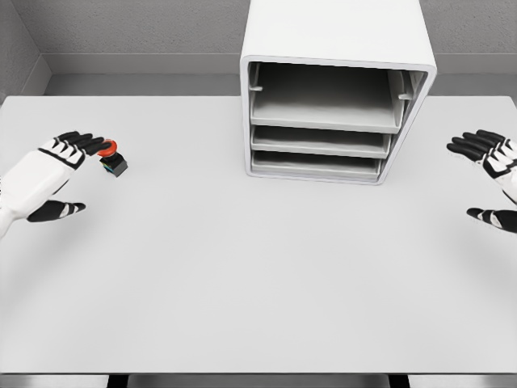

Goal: Slide open multi-storey tabletop storage cabinets and put open load switch and slide close multi-storey tabletop storage cabinets

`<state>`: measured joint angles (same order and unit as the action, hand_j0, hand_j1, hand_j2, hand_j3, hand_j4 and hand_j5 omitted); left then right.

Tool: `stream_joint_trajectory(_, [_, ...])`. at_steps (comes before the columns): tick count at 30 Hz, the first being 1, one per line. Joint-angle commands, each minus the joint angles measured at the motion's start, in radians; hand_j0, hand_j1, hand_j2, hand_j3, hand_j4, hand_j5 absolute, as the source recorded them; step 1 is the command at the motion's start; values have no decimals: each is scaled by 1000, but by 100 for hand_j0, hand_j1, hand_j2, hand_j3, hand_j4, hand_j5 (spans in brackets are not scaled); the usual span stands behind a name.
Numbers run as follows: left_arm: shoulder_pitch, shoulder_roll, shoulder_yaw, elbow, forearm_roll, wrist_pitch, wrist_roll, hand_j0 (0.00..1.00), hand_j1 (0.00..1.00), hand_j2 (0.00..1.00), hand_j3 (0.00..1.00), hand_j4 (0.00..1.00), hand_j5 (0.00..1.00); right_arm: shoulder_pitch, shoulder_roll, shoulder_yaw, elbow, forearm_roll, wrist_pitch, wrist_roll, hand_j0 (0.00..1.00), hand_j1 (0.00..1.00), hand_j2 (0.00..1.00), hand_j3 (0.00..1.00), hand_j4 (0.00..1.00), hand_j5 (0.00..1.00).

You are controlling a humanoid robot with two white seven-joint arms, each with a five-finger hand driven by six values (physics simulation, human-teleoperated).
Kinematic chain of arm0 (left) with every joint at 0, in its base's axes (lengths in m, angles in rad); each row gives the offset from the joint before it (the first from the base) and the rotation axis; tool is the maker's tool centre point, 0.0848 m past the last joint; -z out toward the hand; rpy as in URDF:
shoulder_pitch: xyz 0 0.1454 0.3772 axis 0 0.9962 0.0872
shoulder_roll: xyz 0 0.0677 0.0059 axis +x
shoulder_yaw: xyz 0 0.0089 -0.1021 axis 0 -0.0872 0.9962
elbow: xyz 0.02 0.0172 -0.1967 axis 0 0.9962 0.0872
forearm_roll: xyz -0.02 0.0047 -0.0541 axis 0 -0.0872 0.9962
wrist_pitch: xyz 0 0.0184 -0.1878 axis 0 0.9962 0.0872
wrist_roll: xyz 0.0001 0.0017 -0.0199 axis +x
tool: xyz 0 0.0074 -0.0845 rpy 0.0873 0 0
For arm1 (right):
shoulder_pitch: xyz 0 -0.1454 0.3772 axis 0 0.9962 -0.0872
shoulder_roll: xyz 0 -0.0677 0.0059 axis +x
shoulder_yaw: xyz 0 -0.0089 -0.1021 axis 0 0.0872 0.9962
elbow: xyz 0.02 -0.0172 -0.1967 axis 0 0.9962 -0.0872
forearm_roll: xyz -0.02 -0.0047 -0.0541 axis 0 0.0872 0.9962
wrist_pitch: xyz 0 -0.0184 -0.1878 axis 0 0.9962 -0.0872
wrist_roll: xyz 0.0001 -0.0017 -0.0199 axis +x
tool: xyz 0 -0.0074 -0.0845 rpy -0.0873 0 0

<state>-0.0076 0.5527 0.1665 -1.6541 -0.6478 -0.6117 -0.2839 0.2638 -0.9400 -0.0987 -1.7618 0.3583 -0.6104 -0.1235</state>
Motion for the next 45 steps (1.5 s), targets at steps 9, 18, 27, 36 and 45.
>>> stream_joint_trajectory(9, [-244, -48, 2, 86, 30, 1, -327, 100, 100, 100, 100, 100, 100, -97, 47, 65, -4, 65, 0, 1, 100, 100, 100, 100, 100, 100])
stream_joint_trajectory(18, [-492, -37, -211, 372, 5, 1, -327, 100, 100, 100, 100, 100, 100, -195, 165, 149, -4, 88, 0, 45, 68, 68, 68, 68, 68, 68])
stream_joint_trajectory(27, [-578, 4, -390, 508, 5, 1, -327, 100, 100, 100, 100, 100, 100, -276, 242, 260, -4, 119, 0, 45, 70, 70, 70, 70, 70, 70])
stream_joint_trajectory(36, [-586, 12, -392, 579, -15, 1, -327, 100, 100, 100, 100, 100, 100, -348, 273, 329, -2, 126, 0, 45, 70, 70, 70, 70, 70, 70])
stream_joint_trajectory(45, [-612, 18, -392, 614, -36, 1, -327, 92, 92, 92, 92, 92, 92, -452, 314, 392, 7, 137, 0, 45, 70, 70, 70, 70, 70, 70])
